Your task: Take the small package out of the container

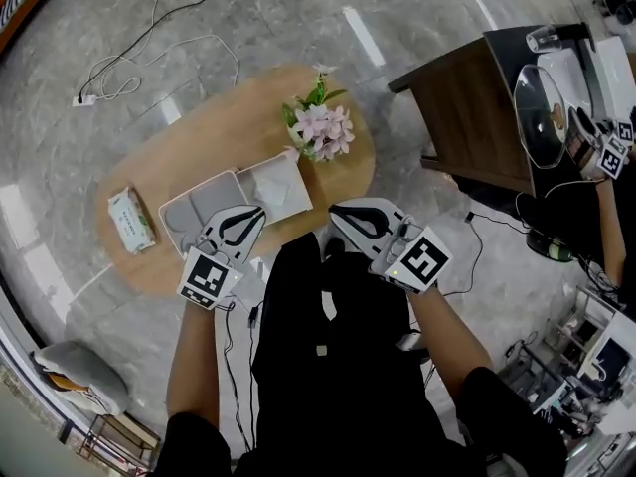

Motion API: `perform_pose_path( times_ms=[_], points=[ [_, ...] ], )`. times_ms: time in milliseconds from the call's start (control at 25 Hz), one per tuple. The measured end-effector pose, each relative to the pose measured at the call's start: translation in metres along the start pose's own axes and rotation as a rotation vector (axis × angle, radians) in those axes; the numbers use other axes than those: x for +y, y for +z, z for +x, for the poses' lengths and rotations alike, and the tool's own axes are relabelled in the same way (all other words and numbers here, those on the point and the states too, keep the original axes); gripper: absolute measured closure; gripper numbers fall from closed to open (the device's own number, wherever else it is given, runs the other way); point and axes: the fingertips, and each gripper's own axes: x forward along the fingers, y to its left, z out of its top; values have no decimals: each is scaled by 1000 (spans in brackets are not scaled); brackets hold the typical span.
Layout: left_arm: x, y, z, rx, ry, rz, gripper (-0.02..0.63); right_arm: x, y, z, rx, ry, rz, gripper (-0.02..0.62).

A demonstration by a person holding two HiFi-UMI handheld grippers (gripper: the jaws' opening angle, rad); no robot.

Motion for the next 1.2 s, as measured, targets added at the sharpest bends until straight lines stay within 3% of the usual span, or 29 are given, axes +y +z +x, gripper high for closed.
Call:
perform_pose_path(
  times_ms=[80, 280, 600, 880, 1200],
  points=[
    [8, -14, 9, 34, -14, 10, 537, -7, -11, 11, 19, 11, 2, 583],
    [15, -60, 42, 144, -49, 65, 517, -23, -46, 38, 55, 70, 22, 583],
    [3, -126, 93, 387, -147, 301, 472, -47, -91, 68, 50, 160, 64, 583],
    [-4, -183, 120, 584, -223, 489, 452, -77, -132, 62, 79, 157, 85, 583],
    [-8, -223, 143, 722, -292, 645, 446, -93, -150, 64, 87, 167, 79, 583]
  ],
)
